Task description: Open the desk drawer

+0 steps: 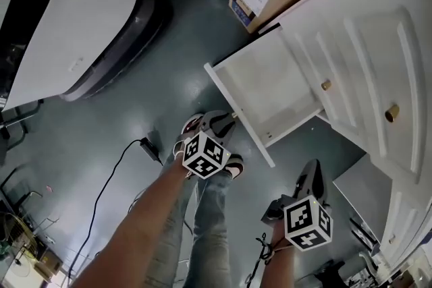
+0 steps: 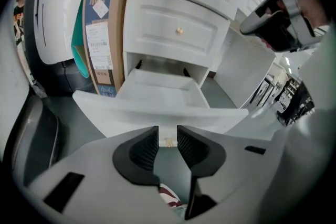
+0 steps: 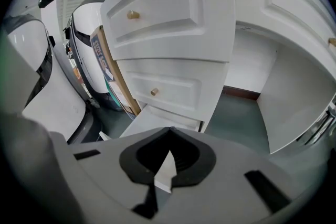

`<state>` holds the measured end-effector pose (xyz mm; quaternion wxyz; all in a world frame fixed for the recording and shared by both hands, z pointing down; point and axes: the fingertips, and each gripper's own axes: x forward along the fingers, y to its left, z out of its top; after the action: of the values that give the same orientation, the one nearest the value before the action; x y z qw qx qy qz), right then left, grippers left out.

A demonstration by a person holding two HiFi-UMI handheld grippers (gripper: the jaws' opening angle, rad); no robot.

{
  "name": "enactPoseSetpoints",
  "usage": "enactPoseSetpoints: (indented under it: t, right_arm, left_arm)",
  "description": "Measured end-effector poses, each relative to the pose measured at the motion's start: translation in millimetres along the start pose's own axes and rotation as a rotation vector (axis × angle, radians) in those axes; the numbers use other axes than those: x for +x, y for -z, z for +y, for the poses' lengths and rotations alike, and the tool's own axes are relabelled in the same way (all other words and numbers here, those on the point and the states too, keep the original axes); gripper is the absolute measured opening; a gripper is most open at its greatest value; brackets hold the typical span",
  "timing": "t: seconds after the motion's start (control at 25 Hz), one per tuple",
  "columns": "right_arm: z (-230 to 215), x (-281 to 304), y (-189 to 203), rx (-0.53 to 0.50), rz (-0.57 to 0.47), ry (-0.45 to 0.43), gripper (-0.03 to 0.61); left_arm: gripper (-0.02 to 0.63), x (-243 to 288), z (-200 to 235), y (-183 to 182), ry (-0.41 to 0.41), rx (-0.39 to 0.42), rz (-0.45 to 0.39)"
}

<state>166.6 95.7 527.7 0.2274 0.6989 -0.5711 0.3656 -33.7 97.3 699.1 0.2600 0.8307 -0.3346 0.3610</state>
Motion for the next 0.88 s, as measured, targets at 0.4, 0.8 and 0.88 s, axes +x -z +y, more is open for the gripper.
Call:
enactPoseSetpoints:
  t: [0.4, 0.8, 0.88]
  right_arm:
    - [-11, -42, -37, 0.075, -0.044, 0.046, 0.008]
    - [-29, -54, -45, 0.133, -0.053, 0.102, 0.008]
    - [-34, -55, -45, 0.15, -0.051, 0.119, 0.008]
  left_arm:
    - [0.118, -37, 0, -98, -0.032, 0.039, -0.105]
    - [0.118, -15, -12, -172, -0.004, 0.104, -0.161]
    - [0.118, -11, -15, -184, 0.003, 0.109, -0.17]
